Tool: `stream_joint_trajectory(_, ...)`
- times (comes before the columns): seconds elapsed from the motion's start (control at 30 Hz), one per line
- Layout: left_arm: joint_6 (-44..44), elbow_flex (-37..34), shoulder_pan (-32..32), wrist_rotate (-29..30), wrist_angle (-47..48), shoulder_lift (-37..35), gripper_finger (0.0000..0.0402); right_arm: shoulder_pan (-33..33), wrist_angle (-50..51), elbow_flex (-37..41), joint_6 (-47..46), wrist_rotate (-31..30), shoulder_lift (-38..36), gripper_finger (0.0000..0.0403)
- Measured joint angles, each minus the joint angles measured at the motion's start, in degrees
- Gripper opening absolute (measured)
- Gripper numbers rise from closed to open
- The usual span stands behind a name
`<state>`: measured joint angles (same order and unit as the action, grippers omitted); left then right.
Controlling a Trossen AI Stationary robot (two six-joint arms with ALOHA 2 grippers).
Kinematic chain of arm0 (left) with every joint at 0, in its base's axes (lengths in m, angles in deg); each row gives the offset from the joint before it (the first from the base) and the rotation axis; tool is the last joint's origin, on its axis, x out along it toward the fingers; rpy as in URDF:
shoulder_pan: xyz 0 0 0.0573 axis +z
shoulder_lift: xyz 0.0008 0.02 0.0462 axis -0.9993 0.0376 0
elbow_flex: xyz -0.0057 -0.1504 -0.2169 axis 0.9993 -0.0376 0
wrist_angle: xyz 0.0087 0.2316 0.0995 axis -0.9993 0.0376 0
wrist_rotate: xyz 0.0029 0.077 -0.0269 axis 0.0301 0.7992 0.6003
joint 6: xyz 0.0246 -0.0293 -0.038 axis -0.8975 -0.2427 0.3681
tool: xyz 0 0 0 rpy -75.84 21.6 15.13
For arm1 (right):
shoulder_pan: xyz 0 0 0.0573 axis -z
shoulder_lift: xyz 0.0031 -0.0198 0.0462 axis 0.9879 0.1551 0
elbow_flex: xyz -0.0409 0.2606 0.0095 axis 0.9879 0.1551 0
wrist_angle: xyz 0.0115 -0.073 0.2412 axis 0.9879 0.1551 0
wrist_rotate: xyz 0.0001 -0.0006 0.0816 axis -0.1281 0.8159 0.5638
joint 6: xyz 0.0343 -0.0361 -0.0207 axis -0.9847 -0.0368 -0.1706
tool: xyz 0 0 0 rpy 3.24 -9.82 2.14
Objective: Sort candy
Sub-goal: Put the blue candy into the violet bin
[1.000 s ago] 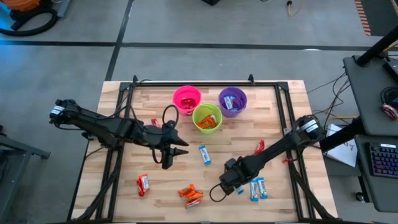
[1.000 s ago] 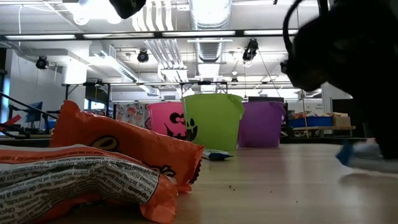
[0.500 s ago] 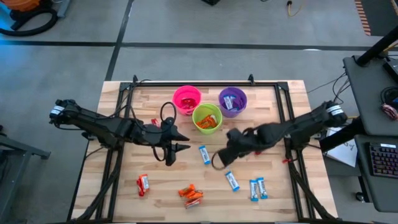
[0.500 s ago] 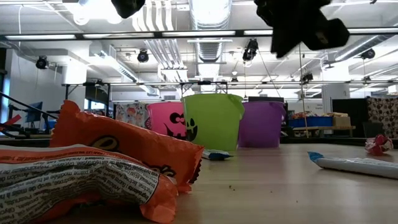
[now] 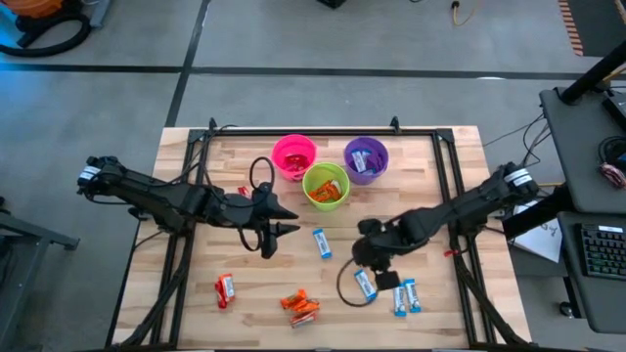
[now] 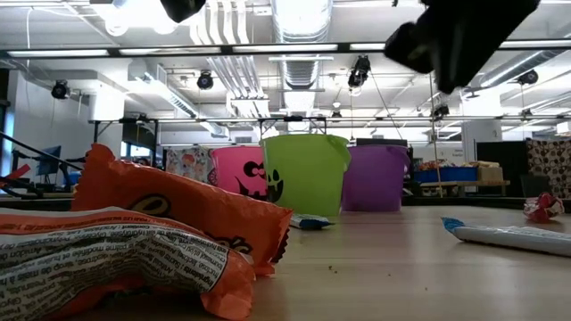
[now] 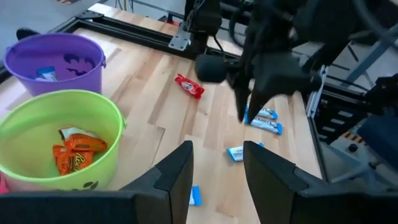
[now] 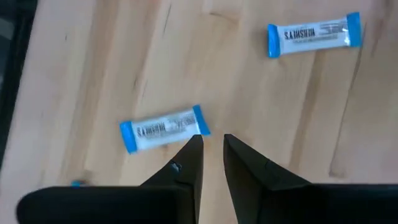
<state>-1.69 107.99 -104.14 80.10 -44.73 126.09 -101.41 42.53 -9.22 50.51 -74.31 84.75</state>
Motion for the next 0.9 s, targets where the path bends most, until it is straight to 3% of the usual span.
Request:
stream_joint_trajectory(0.13, 3.12, 0.0, 0.0, 0.01, -0.04, 0.15, 0.0125, 0.59, -2.18, 0.0, 1.4, 5.08, 3.49, 0.0079)
stream_joint_trajectory(0.5, 5.19, 0.0, 0.0, 0.14, -0.08, 1.51, 0.0125, 0.96, -6.27, 0.0, 6.78, 8.91, 13.76, 0.0161)
stream_joint_trajectory(0.9, 6.2, 0.0, 0.0, 0.12, -0.08, 1.85, 0.0125, 3.23, -7.18, 0.15, 8.32, 10.3, 18.45, 0.0168)
